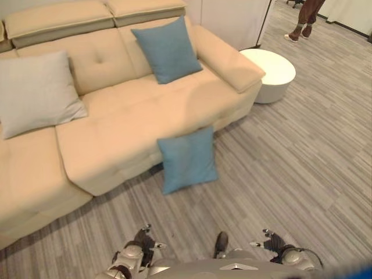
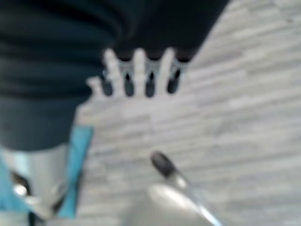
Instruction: Pick up all the scattered cushions and arrange them neatly on the sofa.
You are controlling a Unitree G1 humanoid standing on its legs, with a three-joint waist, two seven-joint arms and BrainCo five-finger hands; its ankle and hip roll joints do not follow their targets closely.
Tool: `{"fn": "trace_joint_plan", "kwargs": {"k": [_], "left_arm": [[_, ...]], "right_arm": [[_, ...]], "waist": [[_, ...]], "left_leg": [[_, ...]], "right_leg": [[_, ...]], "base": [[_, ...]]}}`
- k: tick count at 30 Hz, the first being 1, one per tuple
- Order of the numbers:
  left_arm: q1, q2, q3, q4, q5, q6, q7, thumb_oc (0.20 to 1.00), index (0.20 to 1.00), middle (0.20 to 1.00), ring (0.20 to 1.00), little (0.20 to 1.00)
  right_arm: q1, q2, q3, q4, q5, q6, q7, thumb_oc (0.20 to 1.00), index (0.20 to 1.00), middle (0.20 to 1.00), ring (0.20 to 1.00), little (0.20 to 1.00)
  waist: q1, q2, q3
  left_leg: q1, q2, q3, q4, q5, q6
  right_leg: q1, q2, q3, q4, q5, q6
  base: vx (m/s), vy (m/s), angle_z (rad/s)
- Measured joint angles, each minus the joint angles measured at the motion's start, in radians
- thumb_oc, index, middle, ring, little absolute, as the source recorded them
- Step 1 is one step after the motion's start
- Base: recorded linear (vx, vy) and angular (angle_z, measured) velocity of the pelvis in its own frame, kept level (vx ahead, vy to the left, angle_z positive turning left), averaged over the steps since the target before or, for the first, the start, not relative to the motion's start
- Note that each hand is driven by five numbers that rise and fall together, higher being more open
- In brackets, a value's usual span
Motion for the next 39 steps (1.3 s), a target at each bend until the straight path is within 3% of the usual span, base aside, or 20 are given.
{"fn": "trace_joint_plan", "kwargs": {"k": [2, 4, 6, 7, 8, 11, 12, 13, 15, 18, 21, 24, 26, 29, 30, 34, 39], "left_arm": [[-0.012, 0.009, -0.002, -0.009, 0.0, -0.001, 0.0, 1.0, 1.0, 1.0, 1.0, 1.0], [-0.026, 0.007, -0.006, -0.022, 0.0, -0.006, 0.0, 1.0, 1.0, 1.0, 1.0, 1.0], [-0.036, 0.01, -0.016, -0.022, 0.001, -0.011, 0.0, 1.0, 1.0, 1.0, 1.0, 1.0], [-0.043, 0.009, -0.022, -0.021, 0.002, -0.01, 0.0, 1.0, 1.0, 1.0, 1.0, 1.0], [-0.045, 0.006, -0.022, -0.021, 0.002, -0.011, 0.0, 1.0, 1.0, 1.0, 1.0, 1.0], [-0.027, 0.01, -0.018, -0.021, 0.001, -0.012, 0.0, 1.0, 1.0, 1.0, 1.0, 1.0], [-0.001, 0.009, -0.02, -0.02, 0.002, -0.011, 0.0, 1.0, 1.0, 1.0, 1.0, 1.0], [0.006, 0.014, -0.018, -0.017, 0.002, -0.009, 0.0, 1.0, 1.0, 1.0, 1.0, 1.0], [0.019, 0.03, -0.018, -0.017, 0.003, -0.007, 0.0, 1.0, 1.0, 1.0, 1.0, 1.0], [0.01, 0.031, -0.02, -0.02, 0.003, 0.003, 0.0, 1.0, 1.0, 1.0, 1.0, 1.0], [-0.022, 0.037, -0.022, -0.021, 0.003, 0.004, 0.0, 1.0, 1.0, 1.0, 1.0, 1.0], [-0.037, 0.032, -0.029, -0.02, 0.003, 0.001, 0.0, 1.0, 1.0, 1.0, 1.0, 1.0], [-0.029, 0.03, -0.046, -0.021, 0.003, 0.0, 0.0, 1.0, 1.0, 1.0, 1.0, 1.0], [0.01, 0.03, -0.051, -0.021, 0.004, 0.0, 0.0, 1.0, 1.0, 1.0, 1.0, 1.0], [0.029, 0.029, -0.057, -0.021, 0.004, 0.0, 0.0, 1.0, 1.0, 1.0, 1.0, 1.0], [0.047, 0.025, -0.06, -0.026, 0.004, 0.0, 0.0, 1.0, 1.0, 1.0, 1.0, 1.0], [0.025, 0.021, -0.061, -0.092, 0.001, -0.005, 0.007, 1.0, 1.0, 1.0, 1.0, 1.0]], "right_arm": [[-0.001, 0.004, 0.021, 0.006, 0.0, -0.001, -0.001, 1.0, 1.0, 1.0, 1.0, 1.0], [0.002, 0.002, 0.018, 0.024, 0.002, 0.0, -0.007, 1.0, 1.0, 1.0, 1.0, 1.0], [0.006, 0.002, 0.021, 0.028, 0.002, 0.0, -0.008, 1.0, 1.0, 1.0, 1.0, 1.0], [0.006, 0.002, 0.021, 0.04, 0.002, 0.001, -0.008, 1.0, 1.0, 1.0, 1.0, 1.0], [0.002, 0.0, 0.019, 0.049, 0.002, 0.001, -0.008, 1.0, 1.0, 1.0, 1.0, 1.0], [0.008, 0.002, 0.015, 0.054, 0.002, 0.001, -0.012, 1.0, 1.0, 1.0, 1.0, 1.0], [0.023, -0.004, 0.013, 0.053, 0.002, -0.001, -0.014, 1.0, 1.0, 1.0, 1.0, 1.0], [0.026, 0.003, 0.013, 0.057, 0.002, 0.0, -0.016, 1.0, 1.0, 1.0, 1.0, 1.0], [0.037, 0.014, 0.014, 0.054, 0.001, -0.001, -0.015, 1.0, 1.0, 1.0, 1.0, 1.0], [0.026, 0.015, 0.014, 0.037, -0.002, -0.001, -0.013, 1.0, 1.0, 1.0, 1.0, 1.0], [0.016, 0.01, 0.014, 0.011, -0.002, -0.003, -0.011, 1.0, 1.0, 1.0, 1.0, 1.0], [0.013, 0.011, 0.014, 0.002, -0.002, -0.003, -0.006, 1.0, 1.0, 1.0, 1.0, 1.0], [0.003, 0.01, 0.015, -0.006, -0.002, -0.002, -0.006, 1.0, 1.0, 1.0, 1.0, 1.0], [0.017, 0.012, 0.015, -0.008, -0.002, -0.002, -0.005, 1.0, 1.0, 1.0, 1.0, 1.0], [0.025, 0.011, 0.015, -0.002, -0.002, -0.001, -0.006, 1.0, 1.0, 1.0, 1.0, 1.0], [0.029, 0.001, -0.004, -0.006, -0.002, -0.002, -0.008, 1.0, 1.0, 1.0, 1.0, 1.0], [0.025, -0.001, -0.026, -0.011, 0.0, -0.014, -0.026, 1.0, 1.0, 1.0, 1.0, 1.0]], "waist": [[0.004, -0.018, 0.014], [0.005, -0.019, 0.02], [0.006, -0.019, 0.039], [0.006, -0.016, 0.04], [0.009, 0.0, 0.047], [0.011, 0.013, 0.053], [0.01, 0.03, 0.037], [0.008, 0.015, 0.029], [0.01, -0.017, 0.01], [0.014, -0.002, 0.011], [0.003, 0.011, 0.019], [0.0, 0.02, 0.019], [-0.014, 0.022, 0.019], [-0.016, -0.003, 0.007], [-0.006, -0.007, 0.005], [0.008, 0.008, 0.003], [0.008, 0.013, 0.01]], "left_leg": [[-0.05, 0.043, 0.051, -0.032, 0.0, 0.012], [-0.115, 0.054, 0.081, -0.136, 0.008, 0.026], [-0.106, 0.03, 0.115, -0.361, 0.026, 0.047], [-0.101, 0.019, 0.126, -0.492, 0.061, 0.051], [-0.077, -0.002, 0.138, -0.672, 0.136, 0.04], [-0.064, 0.012, 0.209, -0.695, 0.188, 0.058], [-0.034, 0.012, 0.211, -0.705, 0.231, 0.097], [-0.014, -0.004, 0.209, -0.713, 0.258, 0.153], [0.033, -0.047, 0.218, -0.756, 0.25, 0.176], [0.129, -0.065, 0.211, -0.812, 0.226, 0.209], [0.175, -0.069, 0.177, -0.824, 0.205, 0.219], [0.199, -0.07, 0.144, -0.824, 0.184, 0.212], [0.209, -0.071, 0.114, -0.825, 0.172, 0.203], [0.213, -0.082, 0.075, -0.826, 0.155, 0.192], [0.225, -0.079, 0.05, -0.82, 0.153, 0.17], [0.212, -0.035, 0.016, -0.795, 0.137, 0.128], [0.187, -0.012, -0.028, -0.767, 0.125, 0.096]], "right_leg": [[0.049, 0.005, -0.019, -0.005, -0.053, -0.013], [0.073, 0.01, -0.031, -0.006, -0.086, -0.009], [0.102, 0.01, -0.054, -0.005, -0.115, 0.008], [0.113, 0.013, -0.059, -0.006, -0.13, 0.021], [0.135, 0.024, -0.071, -0.005, -0.14, 0.038], [0.19, 0.043, -0.084, -0.005, -0.179, 0.07], [0.223, 0.057, -0.073, 0.001, -0.209, 0.098], [0.241, 0.04, -0.065, 0.011, -0.229, 0.116], [0.234, -0.005, -0.054, 0.069, -0.253, 0.137], [0.162, -0.073, -0.043, 0.309, -0.314, 0.194], [0.038, -0.088, 0.016, 0.484, -0.33, 0.209], [-0.06, -0.082, 0.103, 0.452, -0.325, 0.205], [-0.12, -0.081, 0.163, 0.306, -0.271, 0.209], [-0.143, -0.097, 0.169, 0.237, -0.159, 0.2], [-0.108, -0.092, 0.165, 0.189, -0.081, 0.177], [-0.029, -0.039, 0.119, 0.069, -0.029, 0.131], [0.008, -0.011, 0.064, 0.009, -0.022, 0.115]], "base": [[0.17, -0.043, 0.18], [0.25, 0.006, 0.24], [0.25, 0.049, 0.26], [0.26, 0.086, 0.27], [0.27, 0.101, 0.18], [0.19, 0.089, 0.01], [0.21, 0.118, -0.04], [0.21, 0.131, -0.13], [0.13, 0.111, -0.12], [0.13, 0.116, -0.01], [0.09, 0.012, 0.31], [0.09, -0.059, 0.42], [0.06, -0.071, 0.59], [0.04, -0.087, 0.44], [0.04, -0.109, 0.41], [0.03, -0.098, 0.25], [-0.06, -0.074, 0.29]]}}
